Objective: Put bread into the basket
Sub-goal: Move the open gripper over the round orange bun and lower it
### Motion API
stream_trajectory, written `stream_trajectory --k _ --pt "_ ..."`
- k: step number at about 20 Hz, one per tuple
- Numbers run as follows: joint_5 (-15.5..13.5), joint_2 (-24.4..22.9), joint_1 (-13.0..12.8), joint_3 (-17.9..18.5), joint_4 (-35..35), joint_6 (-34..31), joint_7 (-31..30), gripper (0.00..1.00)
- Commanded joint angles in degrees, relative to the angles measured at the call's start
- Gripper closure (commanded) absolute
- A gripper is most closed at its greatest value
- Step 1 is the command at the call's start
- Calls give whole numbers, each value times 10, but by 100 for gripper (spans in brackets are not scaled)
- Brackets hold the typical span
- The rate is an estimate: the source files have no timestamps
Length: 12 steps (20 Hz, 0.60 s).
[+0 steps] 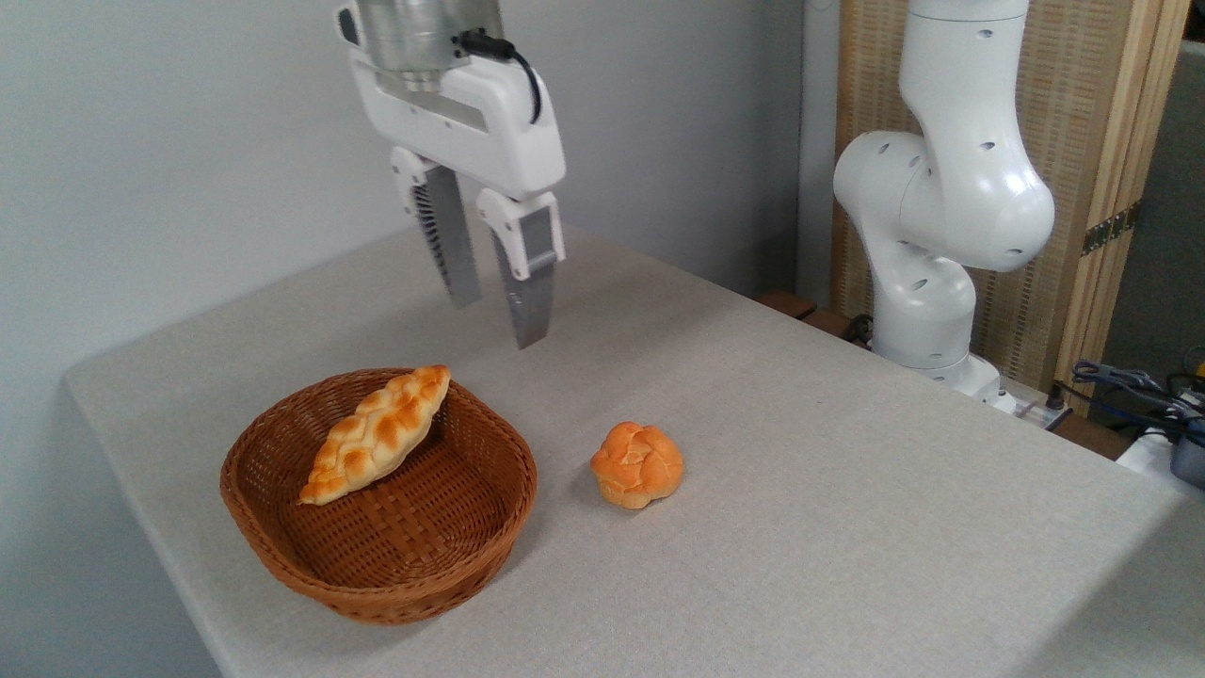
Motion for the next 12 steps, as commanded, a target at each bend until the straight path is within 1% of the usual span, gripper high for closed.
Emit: stream_trajectory --k 1,3,5,7,9,11,12 --pt "-3 -87 -2 12 -127 24 32 0" --pt "-1 -101 -1 14 -178 25 49 0" --pt "2 -101 -1 17 -208 35 75 0" --pt "13 -101 -2 38 -238 66 97 0" --pt "14 -100 -2 41 -272 104 111 0" --pt "17 -99 -2 41 -300 138 111 0" --pt "27 -96 -2 41 -314 154 111 0"
